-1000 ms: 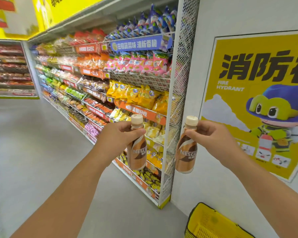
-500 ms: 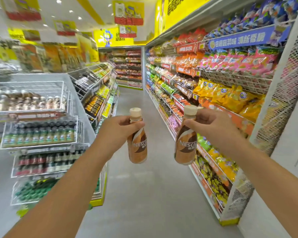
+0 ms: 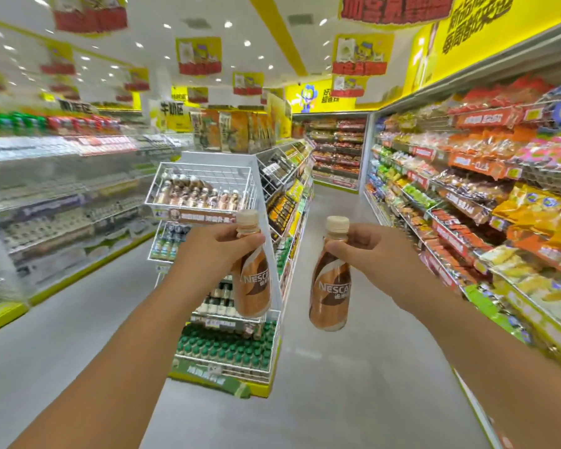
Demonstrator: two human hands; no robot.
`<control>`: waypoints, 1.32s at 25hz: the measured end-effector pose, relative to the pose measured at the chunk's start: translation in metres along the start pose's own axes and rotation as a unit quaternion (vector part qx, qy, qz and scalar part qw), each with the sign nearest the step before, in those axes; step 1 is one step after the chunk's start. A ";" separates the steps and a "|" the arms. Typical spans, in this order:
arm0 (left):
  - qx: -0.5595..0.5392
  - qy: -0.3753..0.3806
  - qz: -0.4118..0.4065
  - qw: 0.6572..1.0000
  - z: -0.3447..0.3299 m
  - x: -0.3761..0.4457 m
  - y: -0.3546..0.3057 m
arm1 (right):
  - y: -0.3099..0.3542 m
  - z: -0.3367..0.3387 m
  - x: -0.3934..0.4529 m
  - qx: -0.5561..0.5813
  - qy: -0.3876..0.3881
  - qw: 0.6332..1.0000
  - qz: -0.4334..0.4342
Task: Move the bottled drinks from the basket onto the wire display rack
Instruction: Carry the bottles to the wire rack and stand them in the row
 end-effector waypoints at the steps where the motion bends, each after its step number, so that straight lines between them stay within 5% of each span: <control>1: -0.001 -0.009 0.002 1.000 0.020 0.010 0.009 | 0.003 -0.022 0.013 0.003 0.001 1.000 0.002; 14: 0.033 -0.048 0.028 0.998 0.250 0.179 0.124 | 0.012 -0.269 0.194 0.008 0.037 0.999 -0.011; 33: 0.069 -0.090 0.055 0.992 0.312 0.537 0.263 | -0.110 -0.436 0.558 0.035 0.074 0.997 -0.009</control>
Point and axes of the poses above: each hand's wrist, its own x-axis towards the middle knuckle, its own z-axis out of the back of the hand, y = z × x, the point moved 6 cm from there along x, towards the middle knuckle
